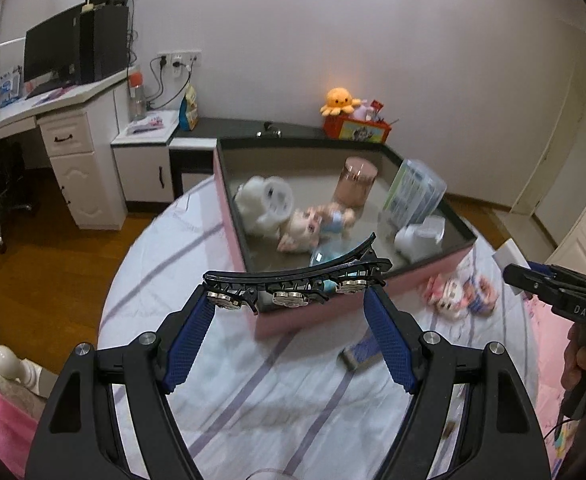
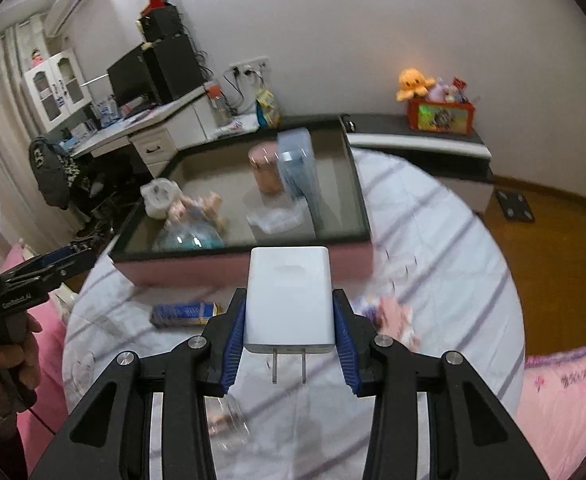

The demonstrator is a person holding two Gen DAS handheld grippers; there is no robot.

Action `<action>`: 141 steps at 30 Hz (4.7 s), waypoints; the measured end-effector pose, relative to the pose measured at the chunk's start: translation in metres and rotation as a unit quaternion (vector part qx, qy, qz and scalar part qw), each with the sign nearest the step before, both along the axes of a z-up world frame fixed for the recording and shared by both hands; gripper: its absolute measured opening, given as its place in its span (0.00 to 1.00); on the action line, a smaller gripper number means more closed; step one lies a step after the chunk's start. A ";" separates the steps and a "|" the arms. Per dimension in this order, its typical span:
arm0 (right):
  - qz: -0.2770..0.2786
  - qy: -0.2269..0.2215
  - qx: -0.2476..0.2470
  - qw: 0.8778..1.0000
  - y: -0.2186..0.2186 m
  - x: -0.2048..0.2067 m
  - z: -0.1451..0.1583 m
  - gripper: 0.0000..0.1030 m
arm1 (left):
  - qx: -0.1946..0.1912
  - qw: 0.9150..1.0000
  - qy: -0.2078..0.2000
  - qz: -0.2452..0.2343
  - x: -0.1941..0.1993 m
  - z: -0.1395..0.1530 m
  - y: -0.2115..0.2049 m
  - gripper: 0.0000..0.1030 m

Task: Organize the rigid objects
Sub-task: 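Lower hair clip and charger into the pink box and open both tools, then move both tools back toward the blue box and pink block figure, then grasp the blue printed box with left tool while right tool grasps pink block figure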

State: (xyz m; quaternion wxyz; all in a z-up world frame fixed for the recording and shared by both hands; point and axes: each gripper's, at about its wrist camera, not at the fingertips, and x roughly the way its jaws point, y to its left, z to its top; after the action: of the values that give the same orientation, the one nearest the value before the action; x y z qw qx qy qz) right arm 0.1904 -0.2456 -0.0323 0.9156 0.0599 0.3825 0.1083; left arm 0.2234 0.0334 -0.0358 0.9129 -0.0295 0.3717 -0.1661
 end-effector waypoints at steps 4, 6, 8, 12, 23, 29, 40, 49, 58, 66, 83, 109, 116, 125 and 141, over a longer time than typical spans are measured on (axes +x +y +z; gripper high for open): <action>0.015 -0.022 -0.001 1.000 0.009 0.020 0.015 0.40 | -0.006 1.000 -0.019 -0.002 0.013 0.016 -0.008 0.76; 0.024 -0.032 -0.001 0.999 0.015 0.031 0.023 0.40 | -0.011 1.000 -0.027 -0.003 0.020 0.024 -0.010 0.76; 0.032 -0.041 -0.002 0.999 0.021 0.042 0.028 0.40 | -0.016 0.999 -0.034 -0.002 0.028 0.029 -0.013 0.76; 0.046 -0.049 -0.003 0.998 0.031 0.065 0.035 0.40 | -0.027 0.999 -0.041 -0.004 0.044 0.033 -0.020 0.76; 0.064 -0.033 -0.034 0.997 0.049 0.101 0.021 0.40 | -0.037 0.999 -0.020 -0.015 0.081 0.016 -0.041 0.76; 0.064 -0.021 -0.056 0.996 0.050 0.114 0.011 0.40 | -0.039 0.999 -0.009 -0.019 0.096 0.006 -0.051 0.76; 0.053 -0.031 -0.094 0.994 0.051 0.116 0.004 0.77 | -0.016 1.000 -0.001 0.000 0.105 -0.002 -0.055 0.99; 0.017 -0.043 -0.047 0.998 0.024 0.084 0.010 1.00 | -0.004 0.999 -0.011 0.034 0.076 0.004 -0.038 1.00; -0.020 -0.037 -0.014 0.999 0.006 0.036 0.008 1.00 | 0.004 0.999 -0.018 0.052 0.034 0.012 -0.027 1.00; -0.046 -0.033 -0.011 0.998 0.000 -0.002 0.001 1.00 | 0.007 0.998 -0.016 0.057 0.000 0.011 -0.021 1.00; -0.127 -0.031 -0.017 0.991 -0.008 -0.076 -0.004 1.00 | 0.002 1.000 -0.007 -0.003 -0.054 0.000 -0.034 1.00; -0.047 -0.021 0.021 0.998 -0.045 -0.057 -0.030 1.00 | 0.040 0.995 -0.004 0.089 -0.084 -0.006 -0.064 1.00; -0.062 -0.019 0.021 0.998 -0.045 -0.050 -0.033 1.00 | 0.043 0.996 0.002 0.073 -0.072 -0.011 -0.065 1.00; -0.073 -0.005 -0.006 0.997 -0.036 -0.043 -0.037 1.00 | 0.033 0.997 0.020 0.064 -0.062 -0.024 -0.064 1.00; -0.081 0.052 -0.053 0.994 -0.047 -0.003 -0.075 1.00 | 0.031 0.994 0.092 0.052 -0.016 -0.079 -0.098 1.00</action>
State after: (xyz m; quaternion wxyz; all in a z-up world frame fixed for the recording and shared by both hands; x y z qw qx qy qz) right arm 0.1874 -0.2924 -0.1077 0.9021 0.0478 0.4288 0.0101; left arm 0.2072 -0.0647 -0.1151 0.8827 -0.0353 0.4571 -0.1034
